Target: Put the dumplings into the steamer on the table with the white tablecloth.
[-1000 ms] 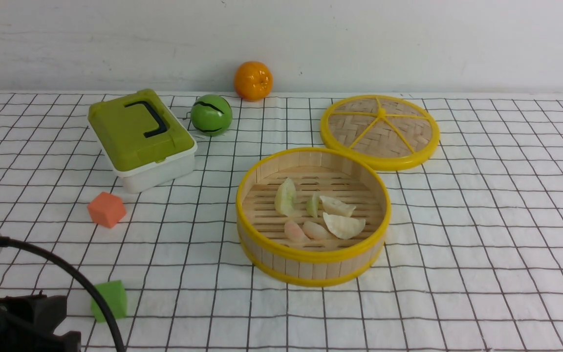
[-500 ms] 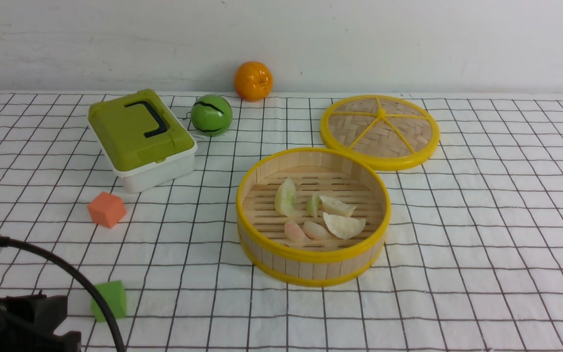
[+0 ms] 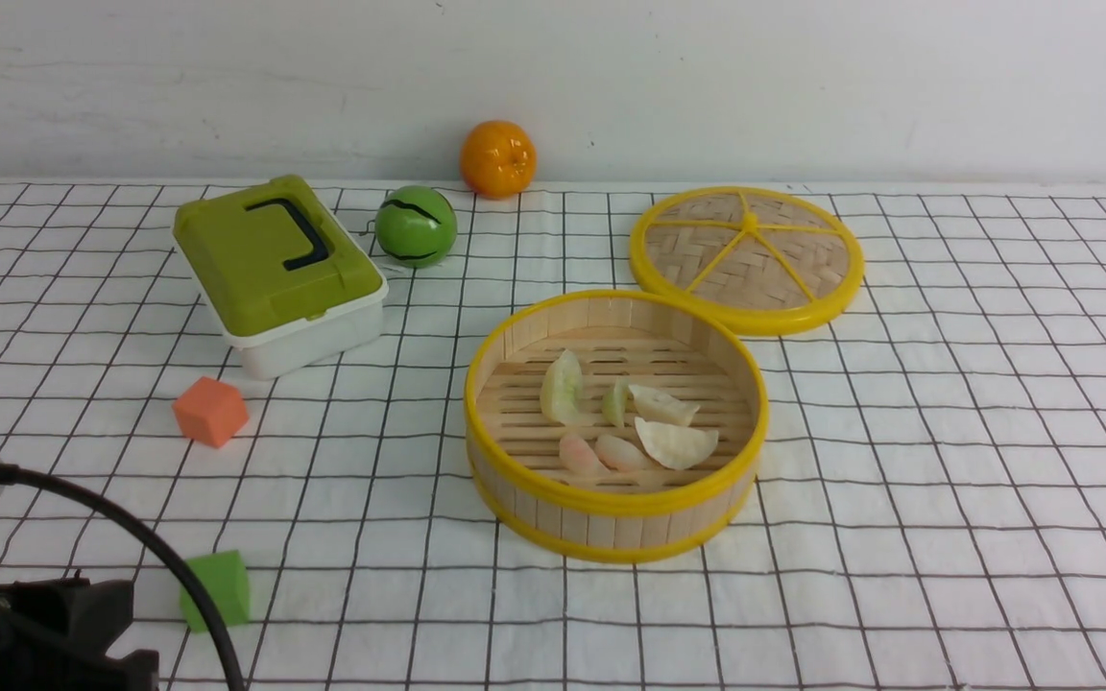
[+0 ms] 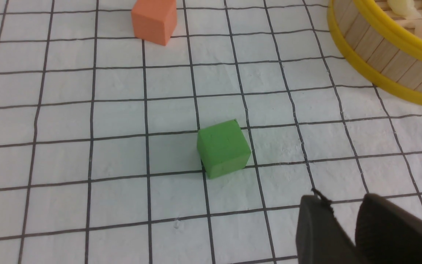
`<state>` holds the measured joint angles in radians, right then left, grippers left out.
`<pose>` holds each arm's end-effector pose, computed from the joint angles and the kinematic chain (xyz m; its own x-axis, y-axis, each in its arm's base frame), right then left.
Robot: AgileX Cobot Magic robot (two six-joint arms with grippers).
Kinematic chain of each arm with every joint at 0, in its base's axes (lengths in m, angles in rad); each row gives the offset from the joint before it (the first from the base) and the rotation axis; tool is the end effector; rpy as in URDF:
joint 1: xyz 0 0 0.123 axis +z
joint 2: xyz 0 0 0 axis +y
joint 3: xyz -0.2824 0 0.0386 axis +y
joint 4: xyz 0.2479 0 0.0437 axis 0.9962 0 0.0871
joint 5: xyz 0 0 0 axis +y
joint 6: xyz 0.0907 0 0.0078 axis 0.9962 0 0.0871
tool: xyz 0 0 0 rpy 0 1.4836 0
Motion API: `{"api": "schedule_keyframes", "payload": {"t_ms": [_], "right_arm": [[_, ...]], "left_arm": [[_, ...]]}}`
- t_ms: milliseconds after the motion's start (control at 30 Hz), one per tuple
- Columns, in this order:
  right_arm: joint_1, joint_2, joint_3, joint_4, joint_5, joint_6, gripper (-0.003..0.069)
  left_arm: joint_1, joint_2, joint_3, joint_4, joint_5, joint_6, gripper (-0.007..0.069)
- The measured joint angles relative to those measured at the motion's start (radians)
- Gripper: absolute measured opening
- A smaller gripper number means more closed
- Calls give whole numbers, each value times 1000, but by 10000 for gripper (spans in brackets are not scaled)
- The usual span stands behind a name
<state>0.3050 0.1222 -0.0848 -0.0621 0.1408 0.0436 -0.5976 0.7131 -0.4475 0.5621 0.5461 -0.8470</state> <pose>0.0617 0.0186 0.2218 -0.0812 -0.0443 -0.9957 -0.2935 0.9558 -0.0186 0.1231 -0.0532 0.2608 -0.5957 0.0033 -0.8032 0.1630 0.9797 -0.1168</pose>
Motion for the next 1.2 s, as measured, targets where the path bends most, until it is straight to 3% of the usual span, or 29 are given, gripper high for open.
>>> {"api": "schedule_keyframes", "payload": {"t_ms": [300, 600, 1200], "right_arm": [[-247, -132, 112, 62, 11, 14, 16], [-266, -133, 108, 55, 218, 29, 20], [-266, -133, 104, 52, 241, 30, 45]], "left_arm": [[0, 0, 0, 0, 0, 0, 169], [0, 0, 0, 0, 0, 0, 181], [0, 0, 0, 0, -1, 0, 192]]}}
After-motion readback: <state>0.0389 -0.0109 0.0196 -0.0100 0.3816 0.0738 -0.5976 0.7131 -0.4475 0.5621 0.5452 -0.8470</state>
